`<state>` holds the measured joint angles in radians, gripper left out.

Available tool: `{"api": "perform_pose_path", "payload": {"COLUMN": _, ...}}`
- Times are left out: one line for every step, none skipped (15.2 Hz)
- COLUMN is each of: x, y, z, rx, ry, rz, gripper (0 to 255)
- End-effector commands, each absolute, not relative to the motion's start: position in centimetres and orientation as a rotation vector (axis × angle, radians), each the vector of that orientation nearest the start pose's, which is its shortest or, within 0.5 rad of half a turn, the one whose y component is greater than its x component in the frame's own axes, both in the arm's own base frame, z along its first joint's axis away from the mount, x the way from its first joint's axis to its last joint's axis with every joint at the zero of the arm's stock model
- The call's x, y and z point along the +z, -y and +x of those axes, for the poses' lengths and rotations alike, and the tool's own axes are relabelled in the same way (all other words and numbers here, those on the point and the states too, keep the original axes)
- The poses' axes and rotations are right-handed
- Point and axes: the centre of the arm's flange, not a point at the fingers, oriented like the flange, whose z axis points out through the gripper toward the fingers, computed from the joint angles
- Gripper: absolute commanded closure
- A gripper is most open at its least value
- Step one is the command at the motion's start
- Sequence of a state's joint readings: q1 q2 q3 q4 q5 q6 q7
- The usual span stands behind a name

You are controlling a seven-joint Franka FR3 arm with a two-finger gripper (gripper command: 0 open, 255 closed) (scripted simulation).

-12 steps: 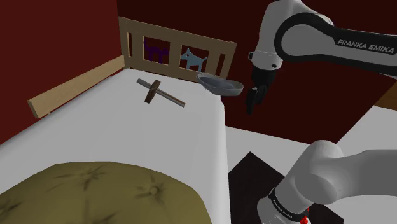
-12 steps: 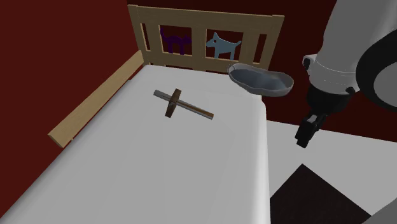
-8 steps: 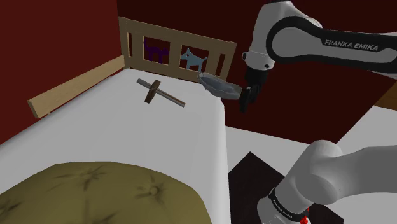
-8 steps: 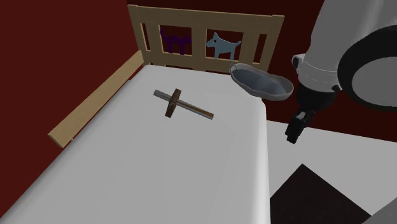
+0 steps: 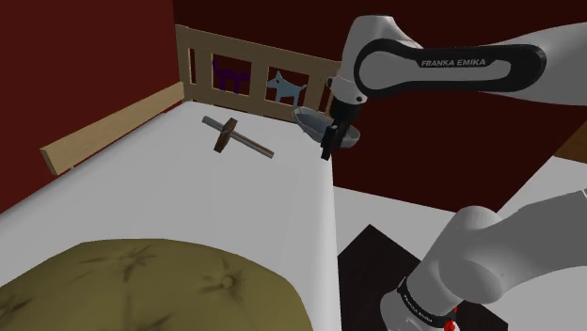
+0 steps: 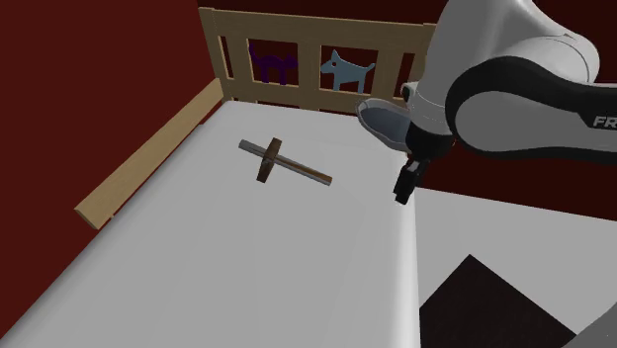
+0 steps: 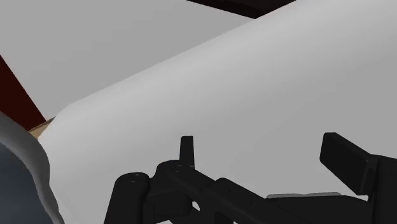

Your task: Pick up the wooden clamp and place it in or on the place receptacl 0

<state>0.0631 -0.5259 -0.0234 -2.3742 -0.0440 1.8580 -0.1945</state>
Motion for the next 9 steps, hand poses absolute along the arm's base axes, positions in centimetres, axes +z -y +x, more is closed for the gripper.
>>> {"api": "perform_pose_path", "payload": {"x": 50.6, "y": -1.4, "z": 41.6, "rx": -0.055, "ry": 0.452, "rz": -3.129, "gripper": 0}}
{"api": "perform_pose_path", "payload": {"x": 50.3, "y": -1.6, "z": 42.6, "rx": -0.075, "ry": 0.480, "rz": -3.119, "gripper": 0}}
{"api": "perform_pose_path", "payload": {"x": 50.0, "y": -1.9, "z": 43.7, "rx": -0.095, "ry": 0.507, "rz": -3.108, "gripper": 0}}
{"api": "perform_pose_path", "payload": {"x": 49.7, "y": -2.1, "z": 44.7, "rx": -0.115, "ry": 0.535, "rz": -3.097, "gripper": 0}}
{"api": "perform_pose_path", "payload": {"x": 49.4, "y": -2.4, "z": 45.8, "rx": -0.135, "ry": 0.562, "rz": -3.086, "gripper": 0}}
{"api": "perform_pose_path", "payload": {"x": 49.2, "y": -2.7, "z": 46.8, "rx": -0.155, "ry": 0.589, "rz": -3.075, "gripper": 0}}
{"api": "perform_pose_path", "payload": {"x": 48.9, "y": -3.0, "z": 47.9, "rx": -0.174, "ry": 0.615, "rz": -3.063, "gripper": 0}}
{"api": "perform_pose_path", "payload": {"x": 48.7, "y": -3.4, "z": 48.9, "rx": -0.194, "ry": 0.642, "rz": -3.050, "gripper": 0}}
{"api": "perform_pose_path", "payload": {"x": 48.5, "y": -3.7, "z": 50.0, "rx": -0.213, "ry": 0.668, "rz": -3.038, "gripper": 0}}
